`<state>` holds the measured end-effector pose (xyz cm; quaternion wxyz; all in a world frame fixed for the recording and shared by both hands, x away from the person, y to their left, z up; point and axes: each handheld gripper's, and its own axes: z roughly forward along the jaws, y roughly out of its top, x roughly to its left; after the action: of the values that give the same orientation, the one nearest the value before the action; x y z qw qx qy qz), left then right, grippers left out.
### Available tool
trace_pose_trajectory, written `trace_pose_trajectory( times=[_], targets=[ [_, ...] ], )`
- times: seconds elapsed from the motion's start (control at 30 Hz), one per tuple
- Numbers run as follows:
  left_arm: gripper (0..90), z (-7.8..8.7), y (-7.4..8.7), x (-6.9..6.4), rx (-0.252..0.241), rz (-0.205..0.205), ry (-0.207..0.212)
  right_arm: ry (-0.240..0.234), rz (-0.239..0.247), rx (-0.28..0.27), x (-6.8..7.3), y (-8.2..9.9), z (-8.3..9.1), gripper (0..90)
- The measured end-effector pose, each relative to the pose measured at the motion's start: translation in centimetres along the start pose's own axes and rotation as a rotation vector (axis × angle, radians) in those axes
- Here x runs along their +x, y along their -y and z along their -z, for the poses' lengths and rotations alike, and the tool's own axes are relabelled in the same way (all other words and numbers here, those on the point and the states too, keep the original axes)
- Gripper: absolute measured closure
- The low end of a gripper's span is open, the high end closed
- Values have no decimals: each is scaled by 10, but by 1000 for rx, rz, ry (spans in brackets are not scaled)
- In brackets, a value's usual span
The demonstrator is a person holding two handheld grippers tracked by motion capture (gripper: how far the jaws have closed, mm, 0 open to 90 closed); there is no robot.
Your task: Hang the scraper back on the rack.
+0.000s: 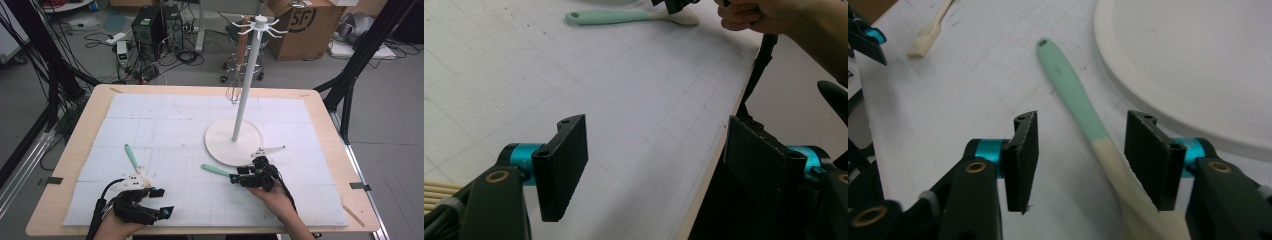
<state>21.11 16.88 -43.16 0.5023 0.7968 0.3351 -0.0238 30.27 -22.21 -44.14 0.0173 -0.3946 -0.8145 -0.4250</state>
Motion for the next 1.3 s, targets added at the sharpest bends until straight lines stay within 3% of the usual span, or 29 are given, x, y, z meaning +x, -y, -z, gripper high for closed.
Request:
trace_pose_trajectory(
  times=[0.13, 0.43, 0.57, 0.8, 0.87, 1.0, 1.17, 1.3],
  targets=[
    [262, 1, -1, 0, -9, 5, 5, -7, -14, 16, -3, -1, -3, 512],
    [262, -1, 0, 0, -3, 13, 18, 6, 17, 47, -1, 0, -8, 513],
    [263, -1, 0, 1, -5, 16, 16, -17, 28, 55, 2, 1, -9, 517],
    [263, -2, 0, 0, -6, 17, 19, -39, 6, 63, 2, 1, -10, 549],
    [263, -2, 0, 0, -4, 16, 25, -65, -8, 65, 2, 1, -10, 547],
    [263, -2, 0, 1, -6, 21, 24, -78, 9, 72, 6, 1, -12, 535],
    [263, -2, 0, 1, -3, 20, 23, -68, 21, 82, 8, 1, -15, 575],
    [263, -3, 0, 0, -2, 22, 28, -35, 59, 80, 9, 1, -16, 619]
  ],
)
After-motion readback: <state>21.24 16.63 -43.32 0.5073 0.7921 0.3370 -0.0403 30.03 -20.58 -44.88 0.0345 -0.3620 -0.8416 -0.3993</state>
